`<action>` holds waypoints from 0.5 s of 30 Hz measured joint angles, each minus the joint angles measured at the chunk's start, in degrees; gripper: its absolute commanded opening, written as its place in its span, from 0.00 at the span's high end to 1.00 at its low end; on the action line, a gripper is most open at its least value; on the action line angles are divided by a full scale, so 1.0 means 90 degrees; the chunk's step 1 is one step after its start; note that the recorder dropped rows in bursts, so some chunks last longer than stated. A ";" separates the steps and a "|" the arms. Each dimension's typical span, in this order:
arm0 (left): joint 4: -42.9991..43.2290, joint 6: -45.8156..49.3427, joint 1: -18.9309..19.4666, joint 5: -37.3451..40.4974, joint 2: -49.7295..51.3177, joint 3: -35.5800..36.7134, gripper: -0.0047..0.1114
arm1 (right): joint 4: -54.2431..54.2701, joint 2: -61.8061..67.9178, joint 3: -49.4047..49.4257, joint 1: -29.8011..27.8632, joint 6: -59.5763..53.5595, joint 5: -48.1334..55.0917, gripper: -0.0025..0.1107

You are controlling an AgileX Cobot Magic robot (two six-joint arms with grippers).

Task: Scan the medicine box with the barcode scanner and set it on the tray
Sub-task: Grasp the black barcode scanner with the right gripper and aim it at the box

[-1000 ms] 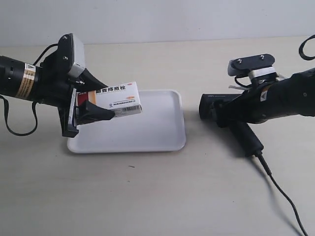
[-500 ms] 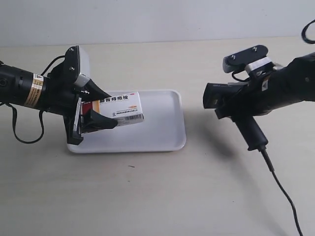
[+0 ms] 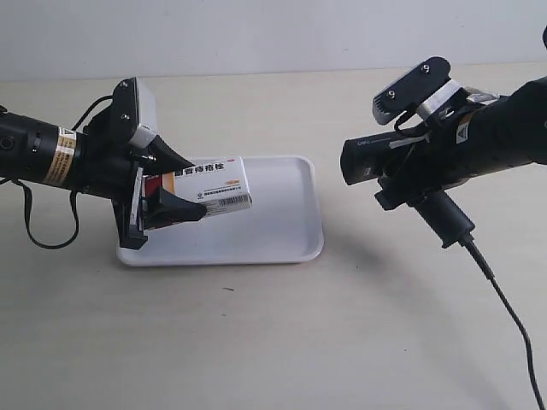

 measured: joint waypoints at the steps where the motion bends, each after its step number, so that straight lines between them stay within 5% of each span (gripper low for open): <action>1: 0.0000 0.0000 0.0000 0.0000 0.0000 0.0000 0.96 | 0.0000 0.0000 0.0000 -0.0002 -0.0013 -0.0045 0.98; 15: 0.0210 0.0014 0.0000 -0.0542 0.0000 0.0000 0.96 | -0.0124 0.0375 0.0000 -0.0207 -0.0176 -0.0695 0.98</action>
